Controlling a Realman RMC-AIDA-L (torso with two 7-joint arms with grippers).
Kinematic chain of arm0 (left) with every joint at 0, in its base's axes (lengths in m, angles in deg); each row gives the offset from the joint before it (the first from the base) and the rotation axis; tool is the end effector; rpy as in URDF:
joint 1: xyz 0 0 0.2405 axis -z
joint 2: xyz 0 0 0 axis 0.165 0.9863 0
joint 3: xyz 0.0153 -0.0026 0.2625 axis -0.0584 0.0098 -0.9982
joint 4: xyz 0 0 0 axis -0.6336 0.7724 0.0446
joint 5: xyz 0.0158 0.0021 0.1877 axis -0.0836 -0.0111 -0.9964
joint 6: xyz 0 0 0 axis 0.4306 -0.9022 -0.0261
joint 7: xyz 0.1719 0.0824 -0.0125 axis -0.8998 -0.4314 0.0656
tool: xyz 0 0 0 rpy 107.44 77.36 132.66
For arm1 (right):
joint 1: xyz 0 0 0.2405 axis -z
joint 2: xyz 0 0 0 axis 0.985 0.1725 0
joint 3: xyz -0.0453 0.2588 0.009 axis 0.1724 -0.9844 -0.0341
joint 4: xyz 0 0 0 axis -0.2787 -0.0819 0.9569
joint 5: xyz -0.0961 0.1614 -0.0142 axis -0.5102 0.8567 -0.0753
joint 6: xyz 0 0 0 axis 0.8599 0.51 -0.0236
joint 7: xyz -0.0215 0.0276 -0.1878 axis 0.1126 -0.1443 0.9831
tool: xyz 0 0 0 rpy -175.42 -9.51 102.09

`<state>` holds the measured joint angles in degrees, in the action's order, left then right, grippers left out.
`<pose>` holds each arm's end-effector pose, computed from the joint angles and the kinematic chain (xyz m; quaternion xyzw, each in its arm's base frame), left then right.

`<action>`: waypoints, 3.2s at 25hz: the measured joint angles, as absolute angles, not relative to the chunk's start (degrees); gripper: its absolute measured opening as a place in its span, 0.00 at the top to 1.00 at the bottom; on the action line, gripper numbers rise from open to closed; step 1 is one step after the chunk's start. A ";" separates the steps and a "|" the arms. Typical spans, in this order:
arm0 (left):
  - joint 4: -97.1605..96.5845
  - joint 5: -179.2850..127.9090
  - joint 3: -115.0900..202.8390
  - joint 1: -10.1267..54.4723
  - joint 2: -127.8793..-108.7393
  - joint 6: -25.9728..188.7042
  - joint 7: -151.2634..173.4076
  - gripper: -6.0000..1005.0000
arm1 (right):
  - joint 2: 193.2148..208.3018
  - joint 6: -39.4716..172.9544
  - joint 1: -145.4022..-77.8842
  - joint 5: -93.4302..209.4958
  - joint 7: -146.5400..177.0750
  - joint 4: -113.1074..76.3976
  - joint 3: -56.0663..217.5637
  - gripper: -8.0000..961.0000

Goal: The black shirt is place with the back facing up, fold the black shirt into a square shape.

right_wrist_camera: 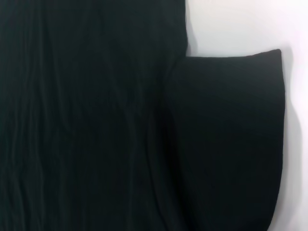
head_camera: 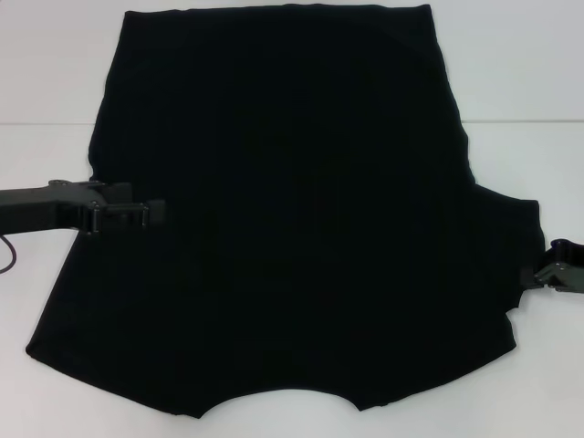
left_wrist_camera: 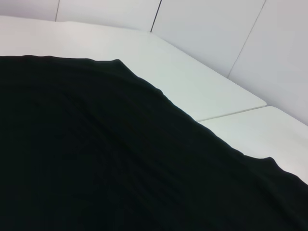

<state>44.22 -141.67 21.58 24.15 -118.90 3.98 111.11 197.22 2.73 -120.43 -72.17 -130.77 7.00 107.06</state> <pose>-0.2727 0.3786 0.0210 -0.8874 -0.3585 -0.1841 0.2240 0.3257 0.3837 -0.0050 -0.6729 0.7126 0.0731 0.1848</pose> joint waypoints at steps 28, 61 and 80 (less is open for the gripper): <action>44.44 -141.05 21.57 23.88 -118.97 4.18 111.13 0.21 | 196.46 -0.13 -118.54 -70.07 -130.48 8.56 105.21 0.80; 44.44 -141.05 21.58 24.14 -119.42 5.59 111.48 0.21 | 196.83 3.49 -120.66 -70.52 -130.01 3.33 108.74 0.96; 44.50 -135.66 21.57 23.72 -119.65 5.26 111.65 0.21 | 194.17 1.31 -117.31 -70.01 -128.31 9.22 99.25 0.98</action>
